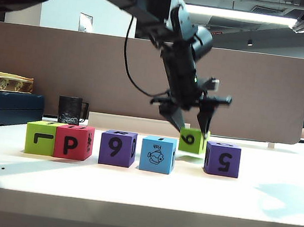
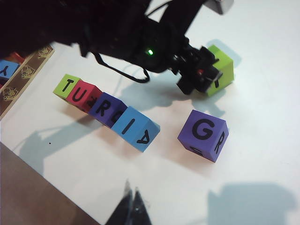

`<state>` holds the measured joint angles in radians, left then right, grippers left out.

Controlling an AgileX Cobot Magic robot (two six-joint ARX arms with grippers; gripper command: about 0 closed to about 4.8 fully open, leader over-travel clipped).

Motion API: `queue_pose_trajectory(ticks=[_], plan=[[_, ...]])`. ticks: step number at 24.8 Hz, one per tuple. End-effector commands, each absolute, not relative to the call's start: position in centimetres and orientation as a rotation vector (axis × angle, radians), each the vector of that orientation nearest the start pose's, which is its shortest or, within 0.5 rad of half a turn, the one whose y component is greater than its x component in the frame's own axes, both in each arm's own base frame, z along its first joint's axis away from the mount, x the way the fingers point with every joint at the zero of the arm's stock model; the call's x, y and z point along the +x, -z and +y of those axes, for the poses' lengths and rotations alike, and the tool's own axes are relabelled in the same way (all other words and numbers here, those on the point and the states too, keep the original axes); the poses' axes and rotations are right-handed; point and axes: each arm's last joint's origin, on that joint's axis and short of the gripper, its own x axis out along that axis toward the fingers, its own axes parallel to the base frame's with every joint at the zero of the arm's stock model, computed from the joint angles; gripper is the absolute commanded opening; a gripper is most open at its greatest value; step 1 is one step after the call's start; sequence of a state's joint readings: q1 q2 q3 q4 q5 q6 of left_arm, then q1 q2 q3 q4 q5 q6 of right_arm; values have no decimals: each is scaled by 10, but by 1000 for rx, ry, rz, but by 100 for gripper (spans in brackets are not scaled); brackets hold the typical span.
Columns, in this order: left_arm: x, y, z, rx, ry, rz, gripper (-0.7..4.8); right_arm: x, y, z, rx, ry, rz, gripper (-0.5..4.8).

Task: Select the appropriate blocks from the scattered letter blocks on the table and arrange them in a row to spell out "TURING".

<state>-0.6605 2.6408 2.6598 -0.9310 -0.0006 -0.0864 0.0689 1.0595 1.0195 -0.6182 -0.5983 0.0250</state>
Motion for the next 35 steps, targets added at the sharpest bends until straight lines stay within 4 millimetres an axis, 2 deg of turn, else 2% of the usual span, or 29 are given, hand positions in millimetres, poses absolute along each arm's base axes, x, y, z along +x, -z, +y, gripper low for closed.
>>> queue_pose_trajectory(ticks=[1,5,8,11,14,23,30,35], plan=[[422,-268,-329,190,568,897,232,209,-331,31,191,-643,636,-1],[396,-312,-312,68,579,990,232,209,-331,31,191,-642,635,-1],[382,-322,-309,46,569,1056,232,209,-332,31,189,-644,626,-1],[376,-316,-307,53,533,1144,232,209,-332,31,189,-644,626,-1],[368,-303,-315,97,515,1224,233,209,-332,31,188,-644,624,-1],[356,-293,-334,91,512,1260,232,209,-332,31,188,-644,624,-1],[354,-268,-340,128,475,1339,232,209,-332,31,188,-644,624,-1],[354,-263,-340,147,456,1345,232,209,-332,31,188,-643,625,-1]])
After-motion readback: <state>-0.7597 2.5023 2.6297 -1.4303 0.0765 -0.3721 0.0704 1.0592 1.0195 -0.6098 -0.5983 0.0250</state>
